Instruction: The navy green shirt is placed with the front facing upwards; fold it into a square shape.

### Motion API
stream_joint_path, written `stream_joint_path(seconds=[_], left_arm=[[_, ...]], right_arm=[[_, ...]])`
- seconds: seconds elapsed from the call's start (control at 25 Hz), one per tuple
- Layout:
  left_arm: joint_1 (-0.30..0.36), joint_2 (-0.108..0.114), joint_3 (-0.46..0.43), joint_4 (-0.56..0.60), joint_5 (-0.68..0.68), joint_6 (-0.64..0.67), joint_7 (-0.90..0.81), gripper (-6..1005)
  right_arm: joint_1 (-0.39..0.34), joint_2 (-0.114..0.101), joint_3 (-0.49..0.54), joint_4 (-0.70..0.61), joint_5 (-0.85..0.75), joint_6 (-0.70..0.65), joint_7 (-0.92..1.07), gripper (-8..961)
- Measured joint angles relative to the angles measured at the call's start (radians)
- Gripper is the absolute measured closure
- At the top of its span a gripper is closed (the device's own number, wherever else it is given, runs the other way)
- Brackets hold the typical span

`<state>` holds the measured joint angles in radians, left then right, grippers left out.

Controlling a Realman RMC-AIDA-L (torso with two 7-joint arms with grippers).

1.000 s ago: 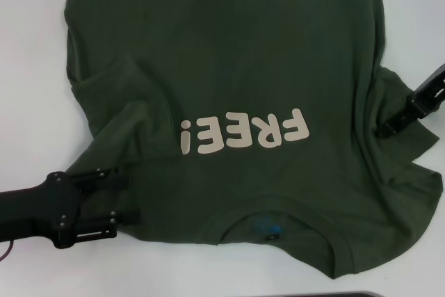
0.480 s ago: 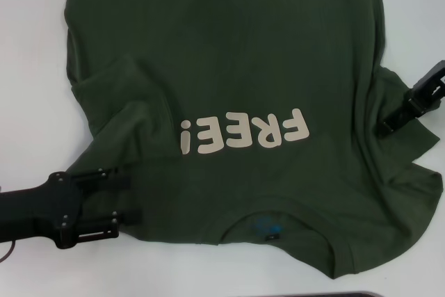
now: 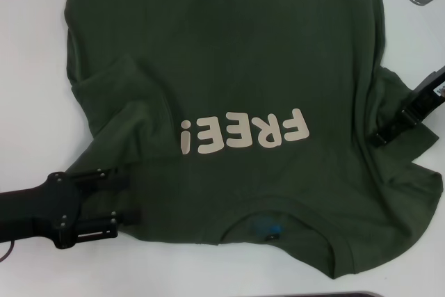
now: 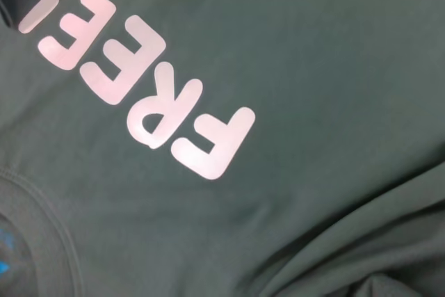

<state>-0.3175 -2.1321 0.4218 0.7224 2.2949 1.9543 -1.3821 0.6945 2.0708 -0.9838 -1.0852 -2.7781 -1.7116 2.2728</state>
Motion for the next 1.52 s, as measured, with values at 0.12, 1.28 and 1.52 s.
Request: stream_joint_path(seconds=[0.12,1.28,1.52], left_arm=[[0.000,0.000,0.000,0.000,0.000,0.000,0.000,281],[-0.008,-0.002,0.000,0.000,0.000,0.004,0.000,281],[-0.006,-0.003,0.000,0.000,0.000,0.010,0.000,281]], right_arm=[[-0.004,-0.001,0.001,-0.005,0.000,0.000,0.005,60],[-0.007,-0.010,0.070,-0.002,-0.008,0.020,0.094,480],[-0.011,-0.012,0.078,0.000,-0.013,0.020,0.096,617]])
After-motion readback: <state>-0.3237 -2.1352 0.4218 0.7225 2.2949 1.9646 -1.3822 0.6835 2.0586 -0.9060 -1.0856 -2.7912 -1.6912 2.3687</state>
